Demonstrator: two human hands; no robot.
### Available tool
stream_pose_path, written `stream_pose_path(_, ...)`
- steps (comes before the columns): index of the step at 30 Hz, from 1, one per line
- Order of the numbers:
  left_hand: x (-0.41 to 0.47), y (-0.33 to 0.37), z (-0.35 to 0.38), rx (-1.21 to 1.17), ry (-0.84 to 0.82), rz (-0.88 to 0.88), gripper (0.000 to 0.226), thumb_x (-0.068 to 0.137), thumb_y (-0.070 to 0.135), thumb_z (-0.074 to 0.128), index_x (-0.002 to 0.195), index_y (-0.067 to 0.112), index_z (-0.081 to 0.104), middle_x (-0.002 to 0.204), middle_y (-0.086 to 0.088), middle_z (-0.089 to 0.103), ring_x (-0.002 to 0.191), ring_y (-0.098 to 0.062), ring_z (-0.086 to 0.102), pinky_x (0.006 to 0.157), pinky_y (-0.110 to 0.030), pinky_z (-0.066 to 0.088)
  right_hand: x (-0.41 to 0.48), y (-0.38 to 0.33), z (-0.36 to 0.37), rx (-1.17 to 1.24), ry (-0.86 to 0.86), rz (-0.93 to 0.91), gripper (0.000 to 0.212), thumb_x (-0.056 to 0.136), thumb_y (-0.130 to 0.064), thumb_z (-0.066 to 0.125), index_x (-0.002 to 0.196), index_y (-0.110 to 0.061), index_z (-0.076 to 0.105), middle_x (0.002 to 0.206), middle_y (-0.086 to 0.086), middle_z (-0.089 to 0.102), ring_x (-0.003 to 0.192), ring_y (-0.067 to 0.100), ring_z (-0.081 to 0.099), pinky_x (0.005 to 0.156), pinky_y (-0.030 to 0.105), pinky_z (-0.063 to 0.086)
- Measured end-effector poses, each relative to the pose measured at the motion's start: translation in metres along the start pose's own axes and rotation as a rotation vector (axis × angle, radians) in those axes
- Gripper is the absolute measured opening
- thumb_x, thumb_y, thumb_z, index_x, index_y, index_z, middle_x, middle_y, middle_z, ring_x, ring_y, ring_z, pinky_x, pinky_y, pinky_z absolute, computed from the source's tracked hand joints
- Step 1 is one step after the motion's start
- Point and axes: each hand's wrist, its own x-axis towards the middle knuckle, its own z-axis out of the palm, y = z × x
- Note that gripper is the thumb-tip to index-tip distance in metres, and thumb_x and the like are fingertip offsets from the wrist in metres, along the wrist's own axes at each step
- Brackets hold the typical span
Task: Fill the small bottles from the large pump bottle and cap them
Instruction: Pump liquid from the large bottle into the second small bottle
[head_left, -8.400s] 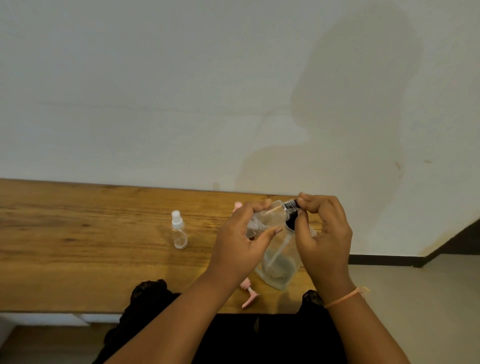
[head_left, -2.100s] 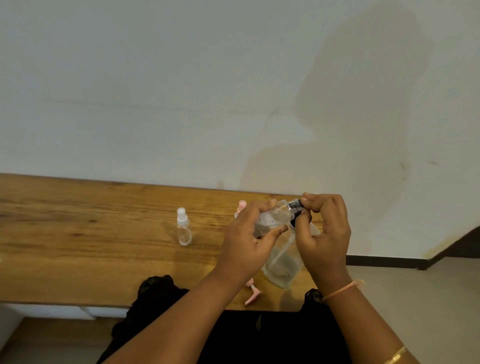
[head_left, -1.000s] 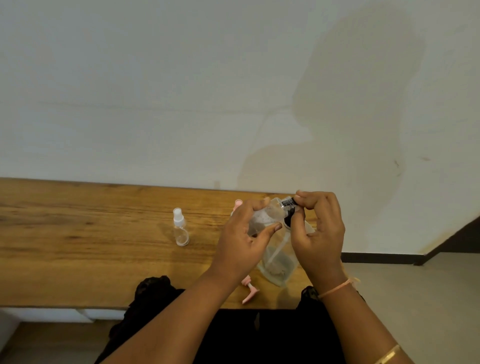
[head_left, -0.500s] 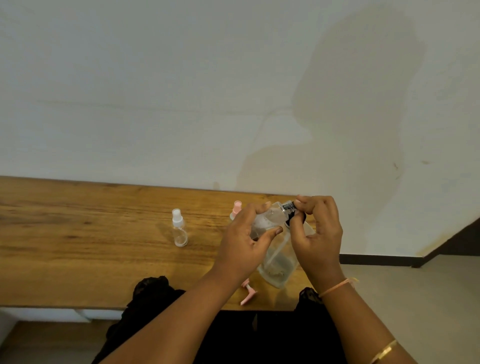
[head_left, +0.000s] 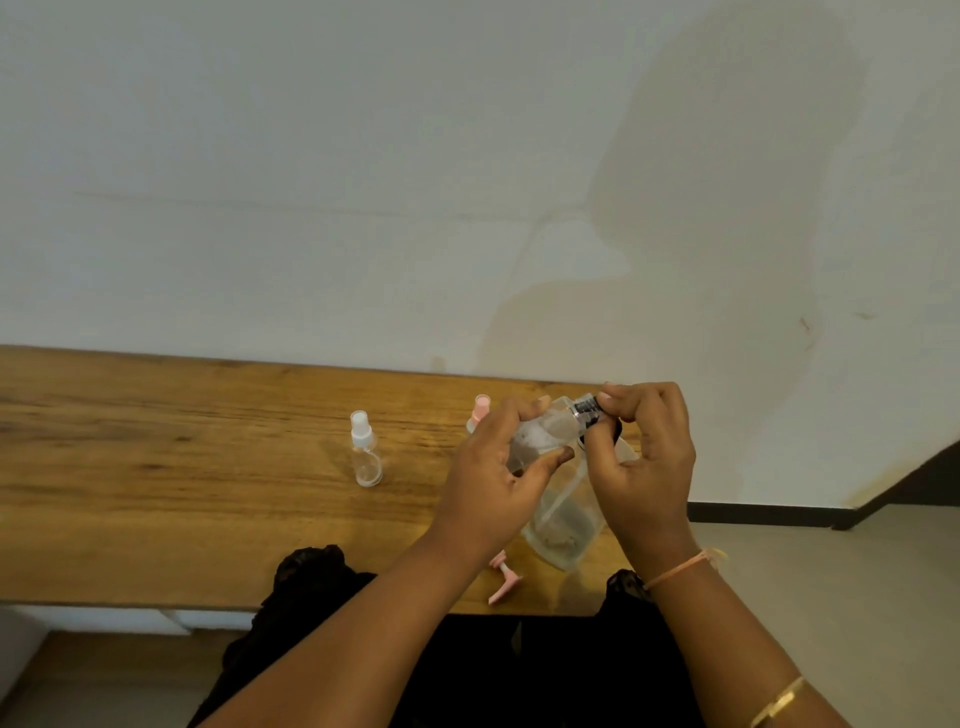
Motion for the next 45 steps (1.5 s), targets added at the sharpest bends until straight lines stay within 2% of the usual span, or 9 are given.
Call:
stream_pose_path(7, -0.001, 0.0, 0.0, 0.007, 0.011, 0.026, 0.035, 0.08, 0.015, 0.073, 0.104, 0.029, 0.051, 0.109, 0.022, 0.055, 0.103, 0.017, 0.052, 0.076, 0.0, 0.041, -0.002, -0.003, -0.003, -0.012, -0.002, -0.004, 0.016, 0.082, -0.008, 0.048, 0.086, 0.0, 0.062, 0.094, 0.001, 0.052, 0.087, 0.011, 0.053, 0.08, 0.01, 0.044)
stream_pose_path(11, -0.003, 0.002, -0.002, -0.014, 0.042, 0.067, 0.041, 0.08, 0.014, 0.072, 0.104, 0.035, 0.048, 0.112, 0.018, 0.056, 0.108, 0.011, 0.053, 0.077, -0.001, 0.043, 0.0, -0.012, -0.004, -0.013, 0.016, -0.032, 0.017, 0.083, -0.006, 0.048, 0.087, 0.0, 0.062, 0.094, 0.001, 0.053, 0.088, 0.013, 0.055, 0.081, 0.01, 0.044)
stream_pose_path(17, -0.001, 0.0, -0.001, -0.001, 0.036, 0.059, 0.036, 0.08, 0.018, 0.073, 0.107, 0.029, 0.051, 0.11, 0.019, 0.057, 0.107, 0.001, 0.056, 0.078, -0.003, 0.043, 0.0, -0.007, -0.002, -0.008, 0.014, -0.01, 0.016, 0.083, -0.007, 0.048, 0.086, 0.0, 0.061, 0.094, 0.002, 0.052, 0.088, 0.013, 0.054, 0.081, 0.01, 0.044)
stream_pose_path(21, 0.001, 0.0, 0.001, 0.012, -0.004, 0.032, 0.04, 0.08, 0.015, 0.074, 0.099, 0.038, 0.047, 0.11, 0.022, 0.055, 0.103, 0.012, 0.054, 0.075, -0.001, 0.042, -0.002, 0.002, -0.001, 0.014, 0.008, 0.004, 0.014, 0.083, -0.007, 0.048, 0.084, 0.0, 0.06, 0.092, 0.004, 0.051, 0.089, 0.008, 0.052, 0.083, 0.009, 0.043)
stream_pose_path(23, 0.001, -0.002, 0.001, 0.021, -0.012, 0.025, 0.037, 0.08, 0.015, 0.074, 0.1, 0.033, 0.048, 0.109, 0.023, 0.054, 0.102, 0.017, 0.052, 0.075, 0.0, 0.041, -0.002, 0.005, -0.001, 0.005, -0.005, 0.001, 0.014, 0.083, -0.007, 0.049, 0.084, 0.001, 0.06, 0.093, 0.004, 0.051, 0.09, 0.009, 0.052, 0.083, 0.009, 0.043)
stream_pose_path(30, -0.001, -0.001, 0.0, -0.017, 0.037, 0.065, 0.038, 0.079, 0.015, 0.074, 0.103, 0.031, 0.049, 0.111, 0.023, 0.054, 0.106, 0.015, 0.051, 0.078, 0.0, 0.041, -0.002, -0.009, -0.004, 0.026, 0.027, 0.01, 0.015, 0.083, -0.004, 0.048, 0.087, 0.001, 0.061, 0.094, 0.006, 0.054, 0.092, 0.008, 0.054, 0.085, 0.01, 0.043)
stream_pose_path(37, -0.001, -0.004, 0.001, -0.027, 0.043, 0.066, 0.034, 0.08, 0.018, 0.073, 0.104, 0.031, 0.053, 0.11, 0.026, 0.055, 0.109, 0.009, 0.054, 0.088, -0.01, 0.045, 0.004, -0.006, -0.003, 0.005, 0.017, -0.006, 0.013, 0.079, -0.006, 0.05, 0.083, -0.001, 0.061, 0.091, 0.004, 0.053, 0.088, 0.006, 0.053, 0.08, 0.011, 0.044)
stream_pose_path(41, -0.001, -0.007, 0.003, -0.021, 0.005, 0.016, 0.034, 0.08, 0.016, 0.073, 0.103, 0.029, 0.05, 0.108, 0.023, 0.056, 0.102, 0.008, 0.056, 0.076, -0.007, 0.047, 0.001, 0.003, 0.0, 0.026, 0.016, 0.006, 0.013, 0.078, -0.005, 0.05, 0.081, 0.002, 0.061, 0.089, 0.006, 0.051, 0.087, 0.006, 0.052, 0.081, 0.008, 0.043)
stream_pose_path(45, 0.0, -0.003, 0.003, -0.012, 0.009, 0.024, 0.041, 0.08, 0.014, 0.073, 0.1, 0.038, 0.047, 0.109, 0.024, 0.055, 0.105, 0.014, 0.053, 0.076, -0.002, 0.042, 0.0, 0.003, -0.001, 0.037, 0.012, 0.009, 0.014, 0.08, -0.007, 0.05, 0.081, 0.001, 0.062, 0.09, 0.005, 0.052, 0.087, 0.008, 0.054, 0.081, 0.01, 0.044)
